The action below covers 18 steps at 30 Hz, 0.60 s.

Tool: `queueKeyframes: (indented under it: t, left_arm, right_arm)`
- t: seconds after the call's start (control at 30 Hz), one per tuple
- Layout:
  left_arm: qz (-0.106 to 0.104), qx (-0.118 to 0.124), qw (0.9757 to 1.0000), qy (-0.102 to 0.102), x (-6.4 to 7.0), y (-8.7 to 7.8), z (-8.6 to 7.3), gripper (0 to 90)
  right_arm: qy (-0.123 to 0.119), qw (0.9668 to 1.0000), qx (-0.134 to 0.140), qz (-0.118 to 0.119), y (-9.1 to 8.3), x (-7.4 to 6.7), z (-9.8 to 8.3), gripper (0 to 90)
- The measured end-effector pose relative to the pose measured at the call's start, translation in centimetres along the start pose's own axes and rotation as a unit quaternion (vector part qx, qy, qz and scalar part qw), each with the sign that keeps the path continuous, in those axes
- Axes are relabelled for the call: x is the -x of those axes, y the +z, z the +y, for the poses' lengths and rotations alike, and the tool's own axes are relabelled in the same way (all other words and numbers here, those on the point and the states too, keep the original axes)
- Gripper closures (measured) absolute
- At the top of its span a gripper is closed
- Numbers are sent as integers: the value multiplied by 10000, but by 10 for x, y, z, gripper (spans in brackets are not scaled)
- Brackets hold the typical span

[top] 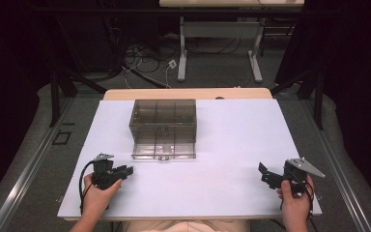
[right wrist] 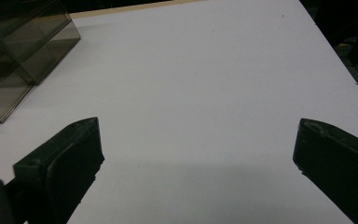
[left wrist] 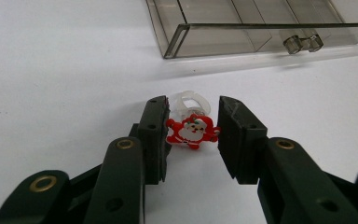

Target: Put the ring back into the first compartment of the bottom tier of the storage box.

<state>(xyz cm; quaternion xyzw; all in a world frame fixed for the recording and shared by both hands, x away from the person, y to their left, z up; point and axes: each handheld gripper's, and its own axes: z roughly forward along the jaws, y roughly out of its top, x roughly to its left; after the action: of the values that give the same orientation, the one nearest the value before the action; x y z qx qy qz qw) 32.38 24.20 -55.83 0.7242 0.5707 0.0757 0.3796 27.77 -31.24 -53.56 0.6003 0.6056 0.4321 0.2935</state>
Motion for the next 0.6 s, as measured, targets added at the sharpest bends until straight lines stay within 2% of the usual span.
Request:
queueKeyframes:
  t: [0.27, 0.4, 0.6]
  left_arm:
    - [-20, -39, 10000, -9, 0, 0, 0, 676]
    - [1, -47, 10000, 8, 0, -1, 0, 689]
    - [13, -28, 10000, 1, 0, -1, 1, 702]
  right_arm:
    - [5, 10000, 5, 19, 0, 0, 0, 11]
    - [36, 9999, 143, -24, 2, -1, -1, 11]
    - [40, 10000, 82, -3, 1, -1, 0, 12]
